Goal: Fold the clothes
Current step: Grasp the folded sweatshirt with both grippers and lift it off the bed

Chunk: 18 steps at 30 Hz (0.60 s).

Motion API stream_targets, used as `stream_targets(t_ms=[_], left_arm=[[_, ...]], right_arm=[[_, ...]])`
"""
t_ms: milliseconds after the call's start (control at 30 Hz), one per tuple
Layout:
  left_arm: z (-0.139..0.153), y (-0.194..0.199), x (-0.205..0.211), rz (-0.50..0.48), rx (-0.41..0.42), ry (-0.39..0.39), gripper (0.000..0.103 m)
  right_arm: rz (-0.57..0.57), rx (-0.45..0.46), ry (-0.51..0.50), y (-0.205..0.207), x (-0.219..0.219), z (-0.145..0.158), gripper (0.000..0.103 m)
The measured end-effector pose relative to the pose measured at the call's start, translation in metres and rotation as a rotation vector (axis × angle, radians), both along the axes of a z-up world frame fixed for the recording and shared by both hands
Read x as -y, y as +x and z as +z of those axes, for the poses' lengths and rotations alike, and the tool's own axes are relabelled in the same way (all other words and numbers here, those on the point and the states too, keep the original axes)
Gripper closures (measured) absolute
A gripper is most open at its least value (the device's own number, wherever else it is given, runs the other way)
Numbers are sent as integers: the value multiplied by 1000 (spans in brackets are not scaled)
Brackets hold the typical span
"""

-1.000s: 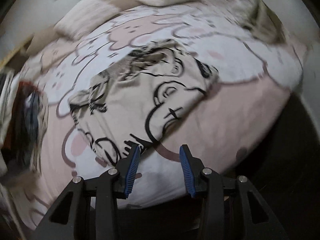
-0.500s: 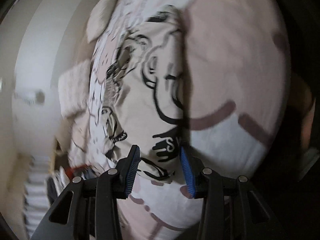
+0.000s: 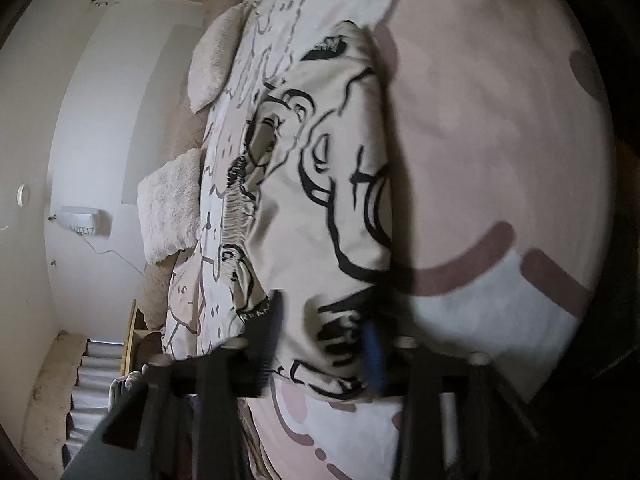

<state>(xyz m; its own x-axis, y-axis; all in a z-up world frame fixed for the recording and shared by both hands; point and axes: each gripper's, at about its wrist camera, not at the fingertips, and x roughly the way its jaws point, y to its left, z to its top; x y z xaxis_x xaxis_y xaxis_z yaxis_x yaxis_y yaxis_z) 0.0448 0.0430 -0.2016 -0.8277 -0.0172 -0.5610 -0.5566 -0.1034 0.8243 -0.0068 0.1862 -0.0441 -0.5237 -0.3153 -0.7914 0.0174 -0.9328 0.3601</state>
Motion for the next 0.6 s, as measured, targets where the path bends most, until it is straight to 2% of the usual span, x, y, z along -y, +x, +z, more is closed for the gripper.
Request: stream_targets(t_ms=[33, 133, 200, 233, 267, 367, 500, 600], left_arm=[[2, -2, 0, 0, 7, 10, 88], [8, -6, 1, -2, 31, 45, 89], [13, -10, 2, 0, 61, 61, 89], [13, -10, 2, 0, 77, 68, 89], [14, -9, 3, -1, 92, 77, 89], [18, -5, 4, 3, 161, 117, 89], [27, -7, 8, 19, 281, 211, 89], [37, -16, 12, 71, 371, 305, 89]], right_arm=[[-4, -2, 0, 1, -1, -2, 102], [-13, -31, 19, 6, -1, -8, 89], [-7, -56, 36, 10, 1, -14, 55], [10, -84, 59, 13, 4, -17, 28], [40, -122, 104, 18, 10, -20, 25], [168, -234, 298, 32, 33, -32, 25], [369, -350, 661, 47, 69, -67, 25], [504, -421, 888, 56, 91, -101, 25]])
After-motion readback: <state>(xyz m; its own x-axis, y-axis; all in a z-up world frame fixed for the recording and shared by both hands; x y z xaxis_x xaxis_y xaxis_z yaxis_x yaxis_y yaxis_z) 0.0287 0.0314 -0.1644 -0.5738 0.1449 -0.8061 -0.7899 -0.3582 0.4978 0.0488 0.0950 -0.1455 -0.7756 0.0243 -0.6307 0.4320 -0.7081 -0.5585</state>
